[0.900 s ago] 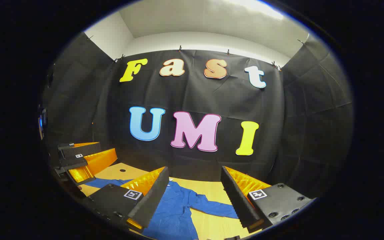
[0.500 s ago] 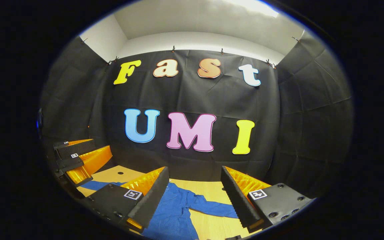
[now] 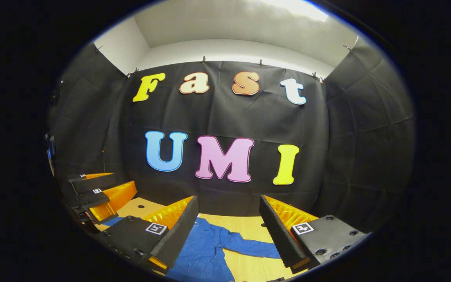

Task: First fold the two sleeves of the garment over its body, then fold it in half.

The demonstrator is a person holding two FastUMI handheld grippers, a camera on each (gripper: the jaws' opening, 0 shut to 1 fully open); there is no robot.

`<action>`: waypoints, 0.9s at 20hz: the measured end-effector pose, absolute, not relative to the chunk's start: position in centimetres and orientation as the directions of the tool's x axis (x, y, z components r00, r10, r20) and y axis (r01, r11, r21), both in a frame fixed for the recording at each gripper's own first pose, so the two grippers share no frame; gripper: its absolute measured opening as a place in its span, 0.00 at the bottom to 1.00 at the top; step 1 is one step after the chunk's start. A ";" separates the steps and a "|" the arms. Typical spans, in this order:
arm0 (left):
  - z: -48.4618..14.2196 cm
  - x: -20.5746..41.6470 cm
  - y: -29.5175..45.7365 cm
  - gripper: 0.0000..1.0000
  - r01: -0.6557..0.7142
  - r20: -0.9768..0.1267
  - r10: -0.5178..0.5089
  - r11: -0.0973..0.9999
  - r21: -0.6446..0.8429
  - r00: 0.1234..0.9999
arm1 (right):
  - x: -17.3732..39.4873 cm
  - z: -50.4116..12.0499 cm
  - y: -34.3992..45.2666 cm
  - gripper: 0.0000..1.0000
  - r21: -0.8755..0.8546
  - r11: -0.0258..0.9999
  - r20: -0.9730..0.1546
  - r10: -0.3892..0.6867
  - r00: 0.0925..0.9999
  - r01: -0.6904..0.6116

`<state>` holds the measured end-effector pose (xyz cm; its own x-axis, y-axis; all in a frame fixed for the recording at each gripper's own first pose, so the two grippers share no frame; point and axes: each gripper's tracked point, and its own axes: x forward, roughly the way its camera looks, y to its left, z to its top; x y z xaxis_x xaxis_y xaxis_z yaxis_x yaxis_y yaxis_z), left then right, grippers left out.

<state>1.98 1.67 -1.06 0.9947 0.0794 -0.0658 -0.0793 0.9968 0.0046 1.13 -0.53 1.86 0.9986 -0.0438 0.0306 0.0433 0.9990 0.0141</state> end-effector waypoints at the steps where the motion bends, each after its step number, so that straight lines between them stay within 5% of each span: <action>1: -1.3 2.1 2.1 0.83 -0.087 -0.074 0.087 0.996 0.005 0.993 | 1.3 1.7 -0.7 0.93 0.005 0.999 0.029 -0.047 0.998 0.047; 18: -2.8 1.7 3.5 0.82 -0.144 -0.109 0.144 0.990 0.006 0.984 | 1.8 0.8 -1.1 1.00 -0.019 0.999 -0.002 -0.050 0.999 0.050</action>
<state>1.69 3.49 -2.80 0.9835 0.1442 -0.1090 -0.1444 0.9895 0.0059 1.80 -1.08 0.76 0.9987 -0.0502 -0.0018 0.0502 0.9986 -0.0188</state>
